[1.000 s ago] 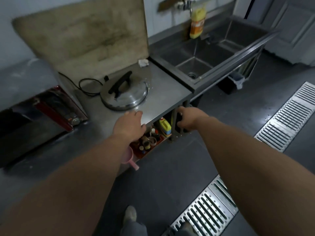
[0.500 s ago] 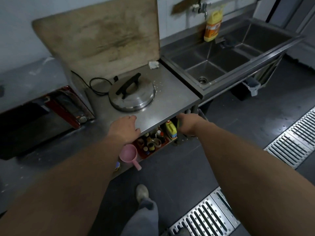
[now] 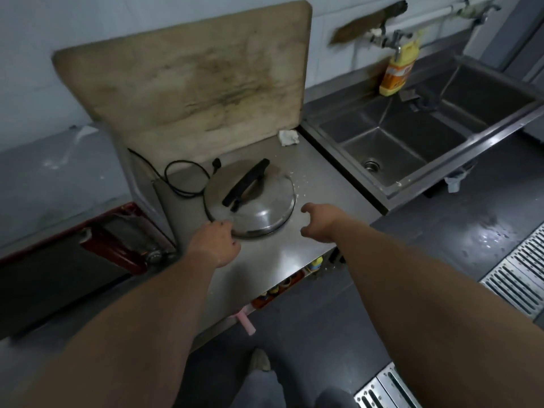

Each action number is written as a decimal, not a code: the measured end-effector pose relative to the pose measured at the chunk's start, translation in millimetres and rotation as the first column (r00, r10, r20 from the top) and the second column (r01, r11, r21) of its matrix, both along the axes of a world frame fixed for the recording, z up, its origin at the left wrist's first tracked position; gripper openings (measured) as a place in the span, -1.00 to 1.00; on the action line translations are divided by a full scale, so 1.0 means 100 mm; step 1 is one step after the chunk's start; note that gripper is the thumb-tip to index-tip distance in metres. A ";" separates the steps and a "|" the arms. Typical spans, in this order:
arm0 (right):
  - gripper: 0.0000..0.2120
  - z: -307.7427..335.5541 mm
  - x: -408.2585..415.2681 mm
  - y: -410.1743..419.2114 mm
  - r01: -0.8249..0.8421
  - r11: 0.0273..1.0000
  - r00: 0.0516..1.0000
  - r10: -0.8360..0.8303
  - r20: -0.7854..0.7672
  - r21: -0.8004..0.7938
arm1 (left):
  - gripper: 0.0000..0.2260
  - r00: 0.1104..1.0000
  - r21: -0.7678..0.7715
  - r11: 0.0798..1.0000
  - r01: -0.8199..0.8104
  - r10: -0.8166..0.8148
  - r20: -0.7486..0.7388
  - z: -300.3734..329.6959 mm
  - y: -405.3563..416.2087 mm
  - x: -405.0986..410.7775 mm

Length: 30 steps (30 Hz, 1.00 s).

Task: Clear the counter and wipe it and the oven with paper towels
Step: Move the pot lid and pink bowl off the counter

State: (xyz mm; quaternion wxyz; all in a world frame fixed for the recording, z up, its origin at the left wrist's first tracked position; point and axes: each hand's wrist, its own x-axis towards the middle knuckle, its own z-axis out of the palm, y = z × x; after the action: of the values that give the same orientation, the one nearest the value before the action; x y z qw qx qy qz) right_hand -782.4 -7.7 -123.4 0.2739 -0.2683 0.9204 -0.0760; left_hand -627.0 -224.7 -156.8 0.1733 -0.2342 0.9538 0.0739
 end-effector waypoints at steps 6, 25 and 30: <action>-0.35 0.05 -0.30 -0.79 -0.113 0.993 0.993 0.113 -0.012 -0.013 | -0.56 0.998 0.058 0.997 -0.059 0.058 0.008 -0.06 -0.35 -0.18; -0.41 -0.32 -1.99 -1.36 -0.392 0.920 0.920 0.390 0.035 0.033 | -0.51 0.941 -0.044 0.964 -0.262 0.245 -0.233 -0.22 -0.57 -1.49; -0.40 -0.64 -2.38 -1.08 -0.320 0.946 0.946 0.316 0.069 0.050 | -0.54 0.962 -0.057 0.982 -0.178 0.161 -0.220 -0.44 -0.41 -2.01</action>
State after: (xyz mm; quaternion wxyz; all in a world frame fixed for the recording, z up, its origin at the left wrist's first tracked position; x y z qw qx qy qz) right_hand -1020.4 -115.7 -187.0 0.3180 -0.4026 0.8583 -0.0110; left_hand -827.6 -265.9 -200.6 0.0532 -0.3120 0.9455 0.0769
